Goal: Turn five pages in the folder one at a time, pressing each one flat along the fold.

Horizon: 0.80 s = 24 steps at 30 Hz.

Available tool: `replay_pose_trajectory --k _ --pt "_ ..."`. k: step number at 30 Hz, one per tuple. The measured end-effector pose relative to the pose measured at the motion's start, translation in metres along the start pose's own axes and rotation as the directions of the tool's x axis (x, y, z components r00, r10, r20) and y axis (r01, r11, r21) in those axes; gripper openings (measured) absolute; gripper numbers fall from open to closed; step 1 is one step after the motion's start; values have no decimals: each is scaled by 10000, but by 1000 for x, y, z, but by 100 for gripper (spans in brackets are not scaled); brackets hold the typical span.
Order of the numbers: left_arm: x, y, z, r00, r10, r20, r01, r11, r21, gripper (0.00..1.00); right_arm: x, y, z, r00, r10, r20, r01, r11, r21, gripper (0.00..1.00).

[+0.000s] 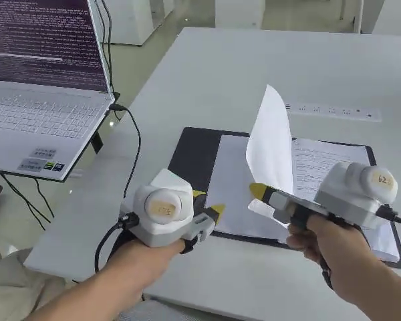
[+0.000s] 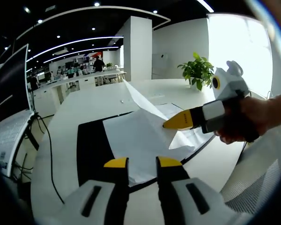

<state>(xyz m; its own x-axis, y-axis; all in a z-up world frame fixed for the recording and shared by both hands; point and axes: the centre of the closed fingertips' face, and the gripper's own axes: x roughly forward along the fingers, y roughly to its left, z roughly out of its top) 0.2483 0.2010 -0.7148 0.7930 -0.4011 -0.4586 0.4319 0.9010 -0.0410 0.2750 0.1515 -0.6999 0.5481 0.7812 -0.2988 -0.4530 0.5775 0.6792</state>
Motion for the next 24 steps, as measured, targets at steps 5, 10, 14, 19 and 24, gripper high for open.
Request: replay_pose_trajectory --k 5,10,14,19,24 --pt "-7 11 -9 9998 169 -104 -171 9998 -130 21 20 -1 -14 9990 6 -455 -5 10000 29 0" --pt "-11 22 -19 9991 315 -278 -322 9991 -278 21 37 -4 -32 9951 -98 -986 102 9999 32 0" --pt "-13 28 -26 9985 401 -383 -417 9983 -407 21 49 -11 -45 9900 -272 -1387 286 9996 80 0" --pt "-13 31 -32 9980 384 -510 -408 9981 -456 21 62 -25 -55 9835 -463 -1747 511 9984 229 0" --pt "-10 30 -36 9978 301 -592 -328 9985 -448 21 68 -32 -64 9791 -519 -1969 601 9975 359 0"
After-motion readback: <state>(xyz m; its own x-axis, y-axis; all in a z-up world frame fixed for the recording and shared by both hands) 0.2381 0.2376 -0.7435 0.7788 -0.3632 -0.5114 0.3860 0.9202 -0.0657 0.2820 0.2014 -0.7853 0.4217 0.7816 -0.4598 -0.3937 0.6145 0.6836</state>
